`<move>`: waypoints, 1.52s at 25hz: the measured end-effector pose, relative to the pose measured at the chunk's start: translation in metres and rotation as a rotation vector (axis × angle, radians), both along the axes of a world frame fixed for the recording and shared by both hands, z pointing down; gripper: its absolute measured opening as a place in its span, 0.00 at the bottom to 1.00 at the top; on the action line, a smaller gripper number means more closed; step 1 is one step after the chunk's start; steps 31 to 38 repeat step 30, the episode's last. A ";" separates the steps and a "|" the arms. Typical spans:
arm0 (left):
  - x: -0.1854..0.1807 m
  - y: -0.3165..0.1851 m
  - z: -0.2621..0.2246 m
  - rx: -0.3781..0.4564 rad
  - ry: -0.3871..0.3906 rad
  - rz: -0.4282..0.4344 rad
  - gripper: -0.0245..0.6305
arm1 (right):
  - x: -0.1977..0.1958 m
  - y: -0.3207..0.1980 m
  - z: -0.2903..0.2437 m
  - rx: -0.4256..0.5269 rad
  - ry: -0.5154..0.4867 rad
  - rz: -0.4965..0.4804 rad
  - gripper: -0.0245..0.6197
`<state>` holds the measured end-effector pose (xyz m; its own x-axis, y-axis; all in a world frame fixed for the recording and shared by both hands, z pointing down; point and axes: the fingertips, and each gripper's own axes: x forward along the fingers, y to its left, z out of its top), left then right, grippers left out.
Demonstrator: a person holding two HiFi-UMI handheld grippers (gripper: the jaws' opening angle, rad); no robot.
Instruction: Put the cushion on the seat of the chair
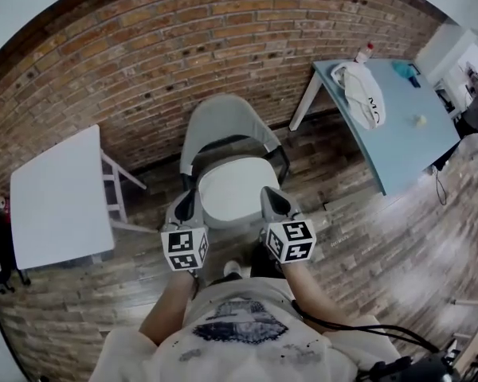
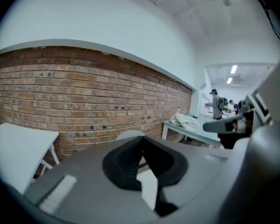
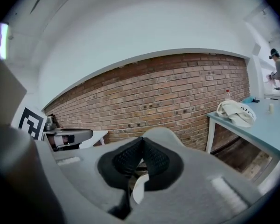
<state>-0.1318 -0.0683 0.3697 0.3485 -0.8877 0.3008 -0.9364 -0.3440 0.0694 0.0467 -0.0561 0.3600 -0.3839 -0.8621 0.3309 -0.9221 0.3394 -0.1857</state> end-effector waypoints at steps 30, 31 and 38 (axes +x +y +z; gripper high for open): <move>0.020 0.011 -0.015 0.022 -0.011 0.031 0.02 | 0.005 0.012 -0.017 0.028 0.001 -0.009 0.03; 0.020 0.011 -0.015 0.022 -0.011 0.031 0.02 | 0.005 0.012 -0.017 0.028 0.001 -0.009 0.03; 0.020 0.011 -0.015 0.022 -0.011 0.031 0.02 | 0.005 0.012 -0.017 0.028 0.001 -0.009 0.03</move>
